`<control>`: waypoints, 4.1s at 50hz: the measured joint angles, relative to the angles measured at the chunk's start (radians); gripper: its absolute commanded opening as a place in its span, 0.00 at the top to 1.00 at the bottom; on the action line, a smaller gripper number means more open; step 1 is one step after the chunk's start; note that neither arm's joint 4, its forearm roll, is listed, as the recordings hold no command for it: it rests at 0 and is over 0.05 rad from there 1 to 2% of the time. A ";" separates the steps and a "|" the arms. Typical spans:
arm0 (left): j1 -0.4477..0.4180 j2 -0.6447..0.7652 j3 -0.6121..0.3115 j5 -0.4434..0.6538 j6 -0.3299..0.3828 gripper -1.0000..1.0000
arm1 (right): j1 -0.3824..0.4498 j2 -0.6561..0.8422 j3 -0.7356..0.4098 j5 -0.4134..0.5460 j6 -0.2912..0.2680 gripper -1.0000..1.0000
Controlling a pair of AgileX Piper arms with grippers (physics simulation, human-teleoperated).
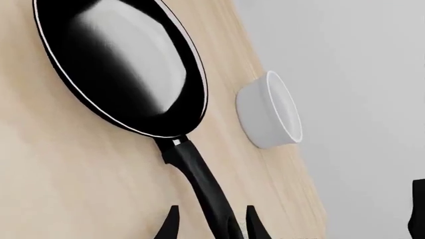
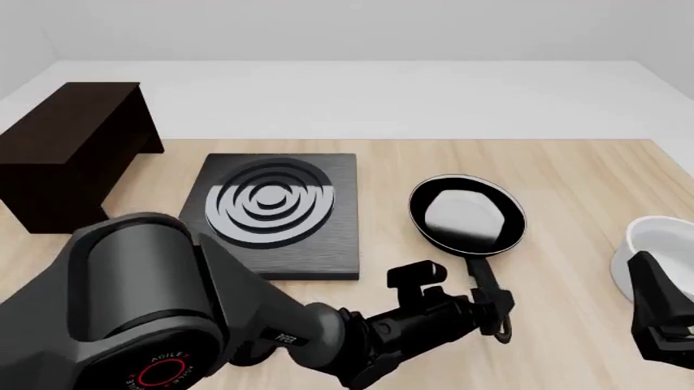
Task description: Put the frying pan on top of the cabinet.
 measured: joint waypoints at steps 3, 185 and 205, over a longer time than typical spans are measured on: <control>-0.003 0.004 -0.007 0.001 0.004 0.00 | 0.000 0.003 -0.002 0.000 0.001 0.00; 0.758 -0.989 0.569 -0.037 -0.068 1.00 | 0.003 0.017 -0.010 -0.006 -0.022 0.00; 0.899 -1.053 0.651 -0.088 -0.200 1.00 | 0.009 0.012 -0.010 0.000 -0.024 0.00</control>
